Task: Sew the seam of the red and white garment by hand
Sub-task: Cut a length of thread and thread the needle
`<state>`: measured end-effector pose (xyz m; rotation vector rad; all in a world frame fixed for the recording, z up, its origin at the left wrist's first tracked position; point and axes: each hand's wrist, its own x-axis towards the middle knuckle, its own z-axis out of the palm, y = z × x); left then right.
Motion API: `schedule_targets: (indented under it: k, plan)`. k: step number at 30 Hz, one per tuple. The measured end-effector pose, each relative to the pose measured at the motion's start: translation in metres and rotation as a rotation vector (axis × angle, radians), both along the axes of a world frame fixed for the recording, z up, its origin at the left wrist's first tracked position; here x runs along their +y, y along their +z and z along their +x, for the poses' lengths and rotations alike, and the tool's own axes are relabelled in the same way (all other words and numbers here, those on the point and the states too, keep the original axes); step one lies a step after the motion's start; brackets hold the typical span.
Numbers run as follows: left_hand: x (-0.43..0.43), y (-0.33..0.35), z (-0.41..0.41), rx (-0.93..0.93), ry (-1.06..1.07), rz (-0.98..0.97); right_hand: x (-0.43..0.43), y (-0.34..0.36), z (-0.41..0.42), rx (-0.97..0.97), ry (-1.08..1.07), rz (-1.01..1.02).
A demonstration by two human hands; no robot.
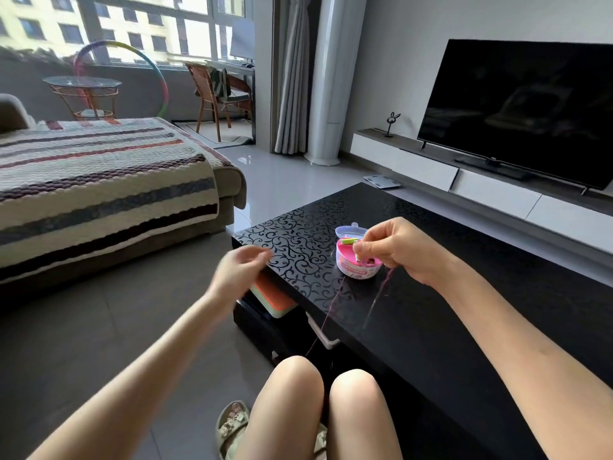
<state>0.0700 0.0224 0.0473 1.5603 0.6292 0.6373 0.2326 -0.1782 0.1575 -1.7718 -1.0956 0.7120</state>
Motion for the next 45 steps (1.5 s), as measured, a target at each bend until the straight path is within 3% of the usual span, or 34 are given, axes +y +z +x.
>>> schedule_targets:
  k: [3, 5, 7, 12, 27, 35, 40, 45]
  plan:
    - [-0.072, 0.062, 0.008, -0.172, -0.288, 0.034, 0.013, 0.007, -0.007, -0.052, 0.024, -0.035]
    - [-0.09, 0.073, 0.016, -0.196, -0.392, -0.065, 0.018, 0.012, -0.011, -0.02, 0.028, -0.007]
    - [-0.093, 0.071, 0.025, -0.191, -0.405, -0.18, 0.02, 0.016, -0.012, 0.007, 0.036, 0.018]
    - [-0.086, 0.066, 0.033, -0.2, -0.436, -0.256, 0.014, 0.019, -0.009, -0.026, 0.013, -0.022]
    - [-0.013, 0.065, -0.009, -0.224, -0.083, -0.303, -0.034, 0.007, 0.011, 0.014, 0.096, -0.076]
    - [-0.002, 0.076, -0.048, -0.219, 0.035, -0.218, -0.052, 0.008, 0.021, 0.051, 0.152, -0.061]
    - [0.004, 0.075, -0.071, -0.199, 0.107, -0.18, -0.052, 0.008, 0.022, 0.105, 0.171, 0.033]
    - [0.007, 0.072, -0.093, -0.193, 0.187, -0.173, -0.044, 0.007, 0.024, 0.286, 0.079, 0.196]
